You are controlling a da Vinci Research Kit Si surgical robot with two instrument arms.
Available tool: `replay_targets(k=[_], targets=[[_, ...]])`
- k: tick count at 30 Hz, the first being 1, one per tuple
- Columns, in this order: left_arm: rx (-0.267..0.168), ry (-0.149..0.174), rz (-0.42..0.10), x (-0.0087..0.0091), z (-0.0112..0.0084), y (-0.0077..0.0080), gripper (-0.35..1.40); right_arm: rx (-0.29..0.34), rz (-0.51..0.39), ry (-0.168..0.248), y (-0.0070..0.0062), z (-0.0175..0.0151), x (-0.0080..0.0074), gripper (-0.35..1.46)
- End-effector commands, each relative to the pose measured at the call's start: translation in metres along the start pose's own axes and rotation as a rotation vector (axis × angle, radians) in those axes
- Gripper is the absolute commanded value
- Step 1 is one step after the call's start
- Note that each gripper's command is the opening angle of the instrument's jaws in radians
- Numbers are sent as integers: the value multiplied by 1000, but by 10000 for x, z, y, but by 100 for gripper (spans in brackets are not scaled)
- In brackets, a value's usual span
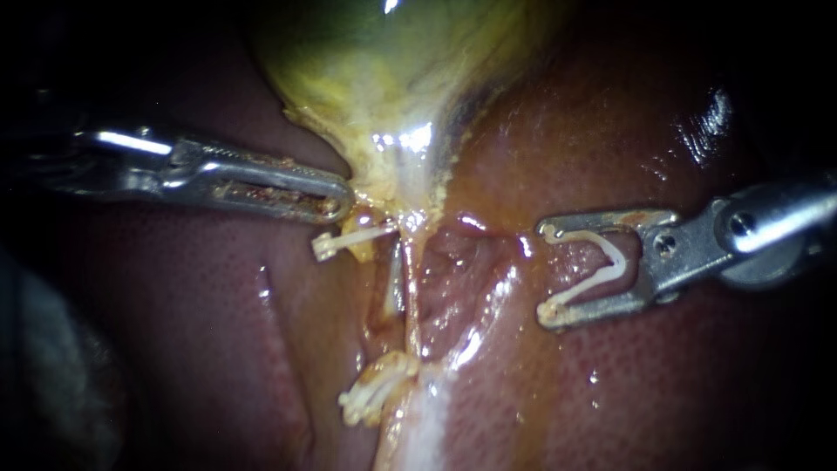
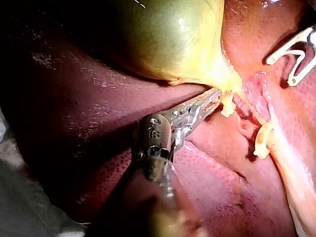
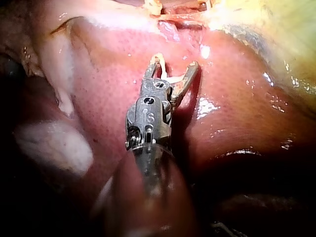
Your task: Clipping first clip right tube
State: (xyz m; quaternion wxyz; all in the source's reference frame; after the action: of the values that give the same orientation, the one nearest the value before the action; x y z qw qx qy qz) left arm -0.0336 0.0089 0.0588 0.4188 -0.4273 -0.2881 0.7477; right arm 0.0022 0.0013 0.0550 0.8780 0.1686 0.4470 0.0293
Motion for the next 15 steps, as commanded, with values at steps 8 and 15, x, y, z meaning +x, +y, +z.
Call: replay_targets(k=[8,15], targets=[[-1,1,-12,20,-46,11,-35,2,2,1,-1,-3,4,49],[3,11,-21,30,-67,19,-35,-1,9,22,-1,-4,12,49]])
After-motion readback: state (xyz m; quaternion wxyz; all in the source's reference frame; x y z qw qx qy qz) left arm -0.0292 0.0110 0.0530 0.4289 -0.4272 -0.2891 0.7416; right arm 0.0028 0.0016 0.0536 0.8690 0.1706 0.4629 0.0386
